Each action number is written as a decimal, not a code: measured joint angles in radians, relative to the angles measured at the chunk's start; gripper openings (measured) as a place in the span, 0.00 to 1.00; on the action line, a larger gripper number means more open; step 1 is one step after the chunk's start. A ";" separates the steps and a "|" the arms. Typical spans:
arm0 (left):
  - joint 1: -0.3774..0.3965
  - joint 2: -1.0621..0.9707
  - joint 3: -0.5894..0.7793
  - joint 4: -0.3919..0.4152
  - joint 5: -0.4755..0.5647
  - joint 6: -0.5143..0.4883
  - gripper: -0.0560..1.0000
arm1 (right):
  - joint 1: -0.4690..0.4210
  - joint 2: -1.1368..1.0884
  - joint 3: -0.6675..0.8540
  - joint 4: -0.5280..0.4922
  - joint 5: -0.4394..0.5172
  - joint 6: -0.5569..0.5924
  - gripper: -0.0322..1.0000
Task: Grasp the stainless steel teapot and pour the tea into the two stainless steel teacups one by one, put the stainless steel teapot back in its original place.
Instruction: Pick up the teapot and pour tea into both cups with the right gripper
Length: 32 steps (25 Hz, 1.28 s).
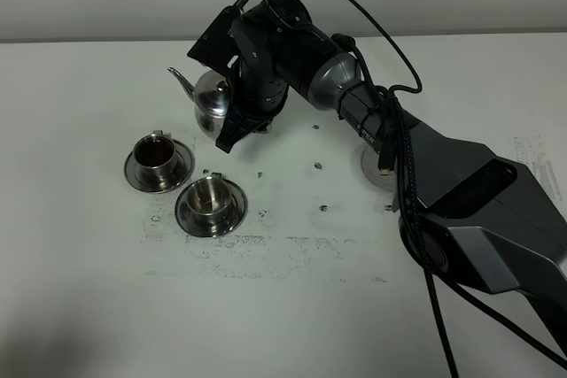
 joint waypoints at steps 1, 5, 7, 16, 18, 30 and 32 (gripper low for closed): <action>0.000 0.000 0.000 0.000 0.000 0.000 0.66 | 0.000 -0.001 0.000 0.000 0.000 0.000 0.20; 0.000 0.000 0.000 0.000 0.000 0.001 0.66 | 0.001 -0.021 0.000 -0.001 0.002 0.000 0.20; 0.000 0.000 0.000 0.000 0.000 0.001 0.66 | 0.001 -0.039 0.000 -0.001 0.001 0.000 0.20; 0.000 0.000 0.000 0.000 0.000 0.000 0.66 | 0.006 -0.099 0.078 -0.008 0.000 0.000 0.20; 0.000 0.000 0.000 0.000 0.000 0.000 0.66 | 0.003 -0.110 0.087 -0.007 0.000 0.000 0.20; 0.000 0.000 0.000 0.000 0.000 0.000 0.66 | 0.001 -0.148 0.089 -0.005 0.001 -0.003 0.20; 0.000 0.000 0.000 0.000 0.000 0.000 0.66 | 0.001 -0.148 0.089 0.009 0.001 0.000 0.20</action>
